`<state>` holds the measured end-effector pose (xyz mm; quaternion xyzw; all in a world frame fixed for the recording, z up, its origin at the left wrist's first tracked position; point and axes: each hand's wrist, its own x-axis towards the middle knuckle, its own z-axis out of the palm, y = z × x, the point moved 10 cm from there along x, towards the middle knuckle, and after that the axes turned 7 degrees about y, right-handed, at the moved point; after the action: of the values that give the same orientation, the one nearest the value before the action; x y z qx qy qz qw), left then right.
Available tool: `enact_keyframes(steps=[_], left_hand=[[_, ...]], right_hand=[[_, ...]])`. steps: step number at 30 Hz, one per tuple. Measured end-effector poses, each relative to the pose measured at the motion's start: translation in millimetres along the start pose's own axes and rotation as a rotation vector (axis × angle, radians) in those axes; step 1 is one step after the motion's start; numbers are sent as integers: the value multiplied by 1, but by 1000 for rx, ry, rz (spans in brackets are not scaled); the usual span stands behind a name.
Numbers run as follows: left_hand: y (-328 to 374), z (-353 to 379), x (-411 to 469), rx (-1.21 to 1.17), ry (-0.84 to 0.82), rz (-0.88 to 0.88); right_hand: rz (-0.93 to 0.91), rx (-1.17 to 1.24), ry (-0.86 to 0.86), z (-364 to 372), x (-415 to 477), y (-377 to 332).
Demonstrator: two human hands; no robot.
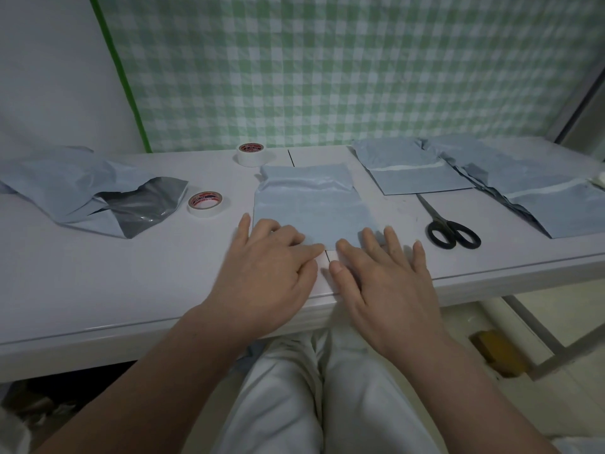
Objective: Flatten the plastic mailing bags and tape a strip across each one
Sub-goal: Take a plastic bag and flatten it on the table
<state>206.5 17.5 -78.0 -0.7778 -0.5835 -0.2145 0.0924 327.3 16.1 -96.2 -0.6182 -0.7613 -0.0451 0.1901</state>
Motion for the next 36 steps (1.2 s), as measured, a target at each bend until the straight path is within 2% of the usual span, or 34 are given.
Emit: enact_keyframes(steps=[8, 25, 29, 32, 36], left_hand=[[-16, -14, -8, -46, 30, -85], [-47, -27, -23, 8, 171, -130], [-46, -28, -22, -14, 170, -119], [-46, -27, -21, -50, 150, -112], [-46, -26, -19, -48, 110, -100]], right_hand=[[69, -22, 34, -4, -1, 16], [201, -58, 61, -13, 3, 25], [34, 9, 97, -19, 28, -11], [-146, 100, -19, -4, 54, -48], [-220, 137, -239, 35, 79, -62]])
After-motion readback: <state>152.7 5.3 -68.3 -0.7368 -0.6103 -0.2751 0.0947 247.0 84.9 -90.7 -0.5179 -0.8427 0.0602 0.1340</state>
